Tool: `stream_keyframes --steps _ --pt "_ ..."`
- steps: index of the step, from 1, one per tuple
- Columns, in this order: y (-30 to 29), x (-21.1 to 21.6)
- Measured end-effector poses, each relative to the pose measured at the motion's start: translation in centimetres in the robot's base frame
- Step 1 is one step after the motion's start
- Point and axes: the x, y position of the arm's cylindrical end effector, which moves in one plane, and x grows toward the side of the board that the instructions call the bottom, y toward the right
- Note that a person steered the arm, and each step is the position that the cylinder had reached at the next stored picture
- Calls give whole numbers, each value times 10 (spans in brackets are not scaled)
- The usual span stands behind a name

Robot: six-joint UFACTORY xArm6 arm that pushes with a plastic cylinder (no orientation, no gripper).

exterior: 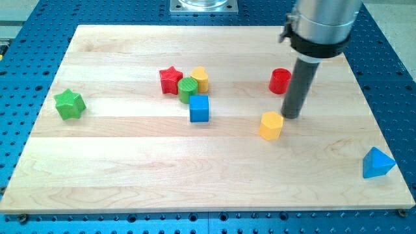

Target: Push yellow hexagon close to the red circle

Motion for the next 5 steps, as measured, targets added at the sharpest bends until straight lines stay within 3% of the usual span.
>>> stream_keyframes --steps 1,3,4,5 --pt "-17 0" --pt "-132 16" --pt "-122 73" --pt "-50 56"
